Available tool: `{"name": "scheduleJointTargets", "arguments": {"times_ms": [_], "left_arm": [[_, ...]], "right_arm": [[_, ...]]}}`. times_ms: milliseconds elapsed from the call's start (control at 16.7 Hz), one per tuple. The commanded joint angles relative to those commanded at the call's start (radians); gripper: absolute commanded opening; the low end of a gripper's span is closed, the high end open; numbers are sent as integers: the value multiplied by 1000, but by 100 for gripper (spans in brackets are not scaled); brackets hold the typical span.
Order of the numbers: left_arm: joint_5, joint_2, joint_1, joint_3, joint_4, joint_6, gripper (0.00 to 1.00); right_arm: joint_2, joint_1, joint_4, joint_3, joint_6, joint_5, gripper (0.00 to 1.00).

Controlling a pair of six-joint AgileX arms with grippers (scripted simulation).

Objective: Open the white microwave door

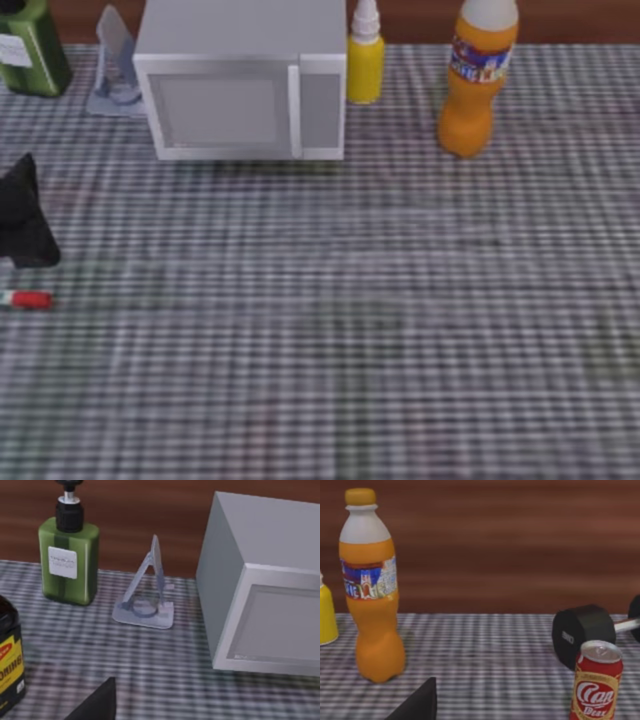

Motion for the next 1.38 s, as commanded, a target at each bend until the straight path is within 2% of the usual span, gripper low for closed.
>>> {"name": "scheduleJointTargets", "arguments": {"times_ms": [480,780,1020,1380], "left_arm": [[-164,820,-249,642,-239,-213,100],[-239,1224,-372,954,-350,-318,100],[-268,1381,-424,1078,-394,-362,100],[-269,1394,-425,1087,-397,-365,100]], "right_arm": [[0,0,0,0,0,0,100],[0,0,0,0,0,0,100],[0,0,0,0,0,0,100],[0,0,0,0,0,0,100]]}}
